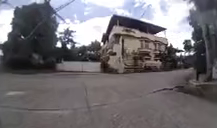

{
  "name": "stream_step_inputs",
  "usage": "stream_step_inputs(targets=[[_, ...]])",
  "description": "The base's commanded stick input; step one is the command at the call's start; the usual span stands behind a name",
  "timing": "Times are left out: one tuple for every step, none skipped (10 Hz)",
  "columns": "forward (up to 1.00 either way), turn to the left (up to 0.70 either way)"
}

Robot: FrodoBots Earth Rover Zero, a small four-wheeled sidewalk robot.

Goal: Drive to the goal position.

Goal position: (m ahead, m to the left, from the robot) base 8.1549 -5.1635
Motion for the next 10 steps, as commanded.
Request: stream_step_inputs(targets=[[0.50,0.00],[0.50,0.00],[0.50,0.00],[0.50,0.00],[0.50,0.00],[0.50,0.00],[0.50,0.00],[0.50,0.00],[0.50,0.00],[0.50,0.00]])
